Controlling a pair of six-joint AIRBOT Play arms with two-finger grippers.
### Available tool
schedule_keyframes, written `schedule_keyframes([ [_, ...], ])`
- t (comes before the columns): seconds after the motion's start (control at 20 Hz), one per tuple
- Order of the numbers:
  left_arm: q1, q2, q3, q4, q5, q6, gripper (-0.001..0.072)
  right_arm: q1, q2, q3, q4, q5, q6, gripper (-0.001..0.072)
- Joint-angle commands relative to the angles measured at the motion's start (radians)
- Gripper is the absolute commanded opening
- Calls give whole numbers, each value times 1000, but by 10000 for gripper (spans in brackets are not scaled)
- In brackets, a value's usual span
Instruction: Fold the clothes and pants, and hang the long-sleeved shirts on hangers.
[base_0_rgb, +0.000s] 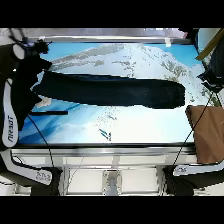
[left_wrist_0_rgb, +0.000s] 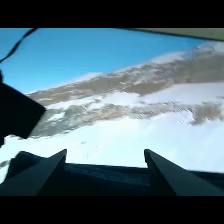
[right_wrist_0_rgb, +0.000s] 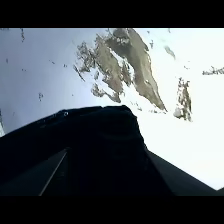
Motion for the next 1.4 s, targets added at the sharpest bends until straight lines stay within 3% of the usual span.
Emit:
schedule_keyframes([
  [0.0,-172,35,0,5,-128,162,548,-48,-61,31,11,174,-57,622],
  [0.05,-218,35,0,5,-127,164,547,-62,-101,31,72,222,-101,669],
  [0.15,-287,35,0,5,-127,167,547,-86,-187,31,195,297,-246,669],
  [0.25,-329,35,0,5,-127,167,548,-111,-259,31,264,299,-315,676],
  [0.65,-361,35,0,3,-128,158,546,-117,-459,116,346,309,-344,686],
  [1.15,-361,31,0,0,-128,117,547,17,-509,220,294,343,-322,643],
  [1.2,-361,29,0,0,-128,117,545,27,-509,220,286,349,-312,566],
  [1.25,-361,26,0,-1,-128,117,490,40,-509,220,278,356,-304,380],
  [1.3,-361,18,0,-10,-128,117,362,48,-508,220,286,369,-304,108],
  [1.35,-361,8,0,-31,-128,117,207,52,-505,220,315,387,-304,48],
])
